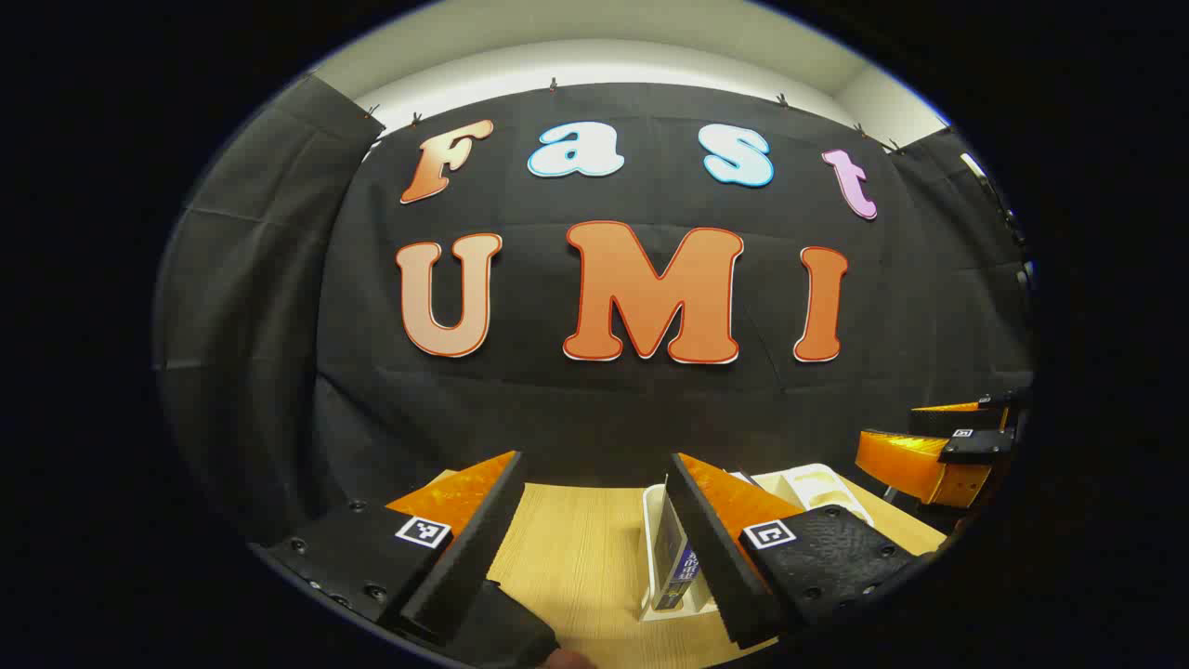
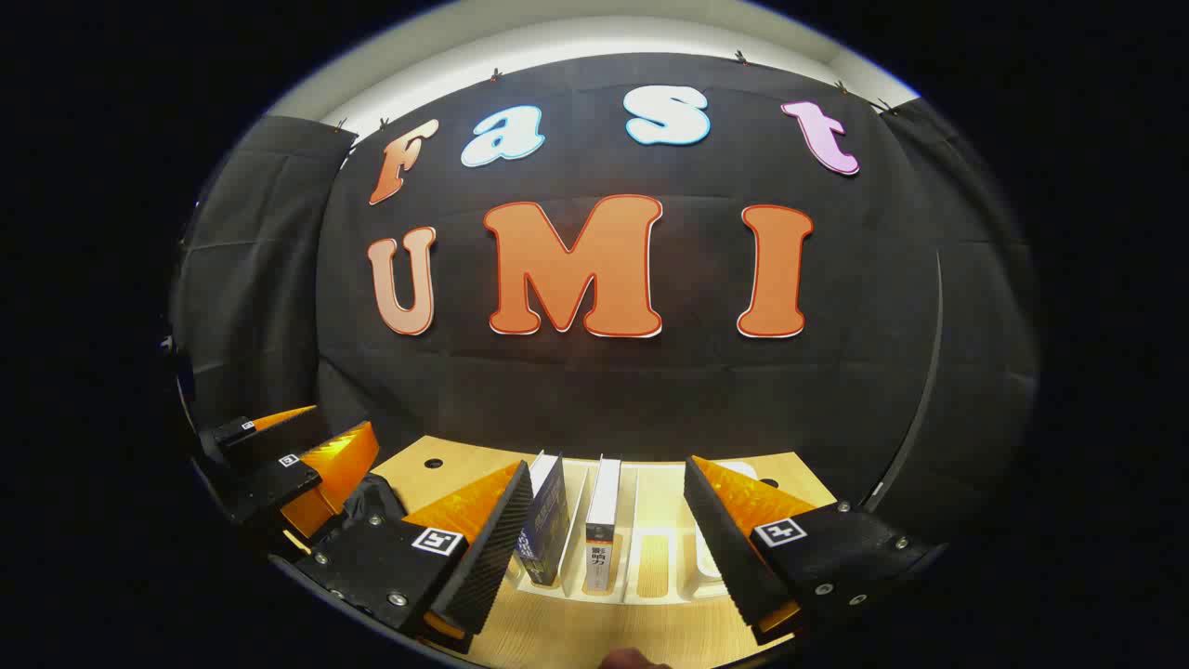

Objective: Open the schoolbag, grab two books from the bookshelf and put them into the schoolbag.

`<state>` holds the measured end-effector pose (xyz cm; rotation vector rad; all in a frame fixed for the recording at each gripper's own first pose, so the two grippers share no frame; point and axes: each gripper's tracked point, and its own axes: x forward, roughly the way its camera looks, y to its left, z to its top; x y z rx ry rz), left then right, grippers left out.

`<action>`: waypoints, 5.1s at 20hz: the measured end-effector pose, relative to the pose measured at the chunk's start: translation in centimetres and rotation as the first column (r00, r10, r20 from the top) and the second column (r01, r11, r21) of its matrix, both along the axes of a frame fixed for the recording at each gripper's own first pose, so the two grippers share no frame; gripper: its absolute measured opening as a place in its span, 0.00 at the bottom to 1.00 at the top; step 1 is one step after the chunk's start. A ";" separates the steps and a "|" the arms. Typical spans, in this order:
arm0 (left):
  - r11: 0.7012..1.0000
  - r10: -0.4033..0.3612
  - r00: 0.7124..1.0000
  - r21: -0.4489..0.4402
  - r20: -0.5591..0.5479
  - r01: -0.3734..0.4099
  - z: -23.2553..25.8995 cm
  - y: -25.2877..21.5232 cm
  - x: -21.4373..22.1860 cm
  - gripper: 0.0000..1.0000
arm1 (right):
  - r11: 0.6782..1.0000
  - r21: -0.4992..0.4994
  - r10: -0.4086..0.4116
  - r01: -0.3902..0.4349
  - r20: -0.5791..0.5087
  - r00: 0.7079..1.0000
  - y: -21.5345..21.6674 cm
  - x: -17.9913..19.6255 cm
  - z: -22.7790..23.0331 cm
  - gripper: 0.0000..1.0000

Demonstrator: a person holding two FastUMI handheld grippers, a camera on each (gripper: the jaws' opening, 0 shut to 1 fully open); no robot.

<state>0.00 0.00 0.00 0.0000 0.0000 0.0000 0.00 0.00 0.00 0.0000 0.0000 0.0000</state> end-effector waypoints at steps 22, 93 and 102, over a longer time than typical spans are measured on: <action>1.000 -0.007 1.000 0.018 0.018 0.006 0.3 0.8 -0.3 0.99 | 1.000 -0.008 -0.003 0.003 -0.004 1.000 0.8 0.4 -0.2 0.98; 0.882 -0.168 0.614 0.161 -0.772 0.444 -21.1 18.1 -2.8 0.08 | 0.984 -0.165 0.010 -0.074 -0.362 0.932 5.7 9.7 -4.9 0.98; 0.859 -0.298 0.474 -0.017 -0.829 0.511 -17.9 19.7 -1.0 0.07 | 0.990 -0.075 0.043 -0.118 -0.641 0.766 9.6 13.2 -7.4 0.99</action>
